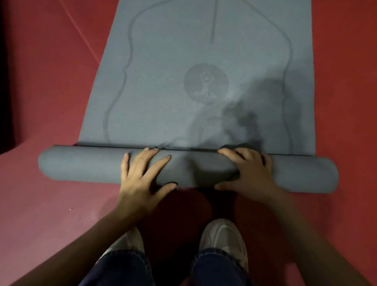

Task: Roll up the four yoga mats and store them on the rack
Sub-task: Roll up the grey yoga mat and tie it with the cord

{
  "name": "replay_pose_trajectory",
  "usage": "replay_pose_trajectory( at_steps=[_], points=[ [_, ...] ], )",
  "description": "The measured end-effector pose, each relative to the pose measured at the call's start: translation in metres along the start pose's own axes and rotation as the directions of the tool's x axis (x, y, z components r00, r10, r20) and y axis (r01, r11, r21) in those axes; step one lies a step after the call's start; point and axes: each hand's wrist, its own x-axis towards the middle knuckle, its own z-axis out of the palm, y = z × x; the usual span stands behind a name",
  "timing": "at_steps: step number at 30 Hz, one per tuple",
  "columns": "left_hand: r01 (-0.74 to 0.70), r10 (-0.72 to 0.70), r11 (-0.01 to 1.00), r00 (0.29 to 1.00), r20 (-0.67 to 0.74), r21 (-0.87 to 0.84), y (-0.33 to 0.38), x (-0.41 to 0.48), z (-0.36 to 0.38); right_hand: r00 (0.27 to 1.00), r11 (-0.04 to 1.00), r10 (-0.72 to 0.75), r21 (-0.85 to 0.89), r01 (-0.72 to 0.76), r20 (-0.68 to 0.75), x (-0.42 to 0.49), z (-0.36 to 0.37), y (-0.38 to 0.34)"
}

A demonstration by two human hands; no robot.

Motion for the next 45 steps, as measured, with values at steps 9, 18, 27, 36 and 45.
replay_pose_trajectory(
  at_steps=[9, 18, 27, 36, 45],
  points=[
    [0.166, -0.150, 0.979, 0.979, 0.135, -0.115, -0.006, 0.046, -0.008, 0.813, 0.961, -0.264, -0.218, 0.173, -0.519, -0.017, 0.052, 0.004],
    [-0.040, 0.039, 0.998, 0.999, -0.008, -0.047, -0.009, 0.071, -0.011, 0.930, 0.977, -0.201, -0.128, 0.169, -0.307, 0.031, 0.004, 0.006],
    [0.015, -0.012, 0.979, 1.000, 0.019, -0.204, -0.018, 0.077, 0.000, 0.962, 0.974, -0.221, -0.079, 0.211, -0.160, 0.059, -0.023, 0.008],
    [-0.009, 0.037, 0.989, 0.982, 0.187, -0.146, -0.031, 0.118, -0.011, 0.818, 0.962, -0.257, -0.221, 0.163, -0.514, 0.046, 0.028, 0.003],
    [-0.270, 0.262, 0.930, 0.963, 0.062, 0.251, -0.037, 0.112, -0.001, 0.938, 0.983, -0.145, -0.151, 0.101, -0.315, 0.085, -0.026, -0.004]
  ],
)
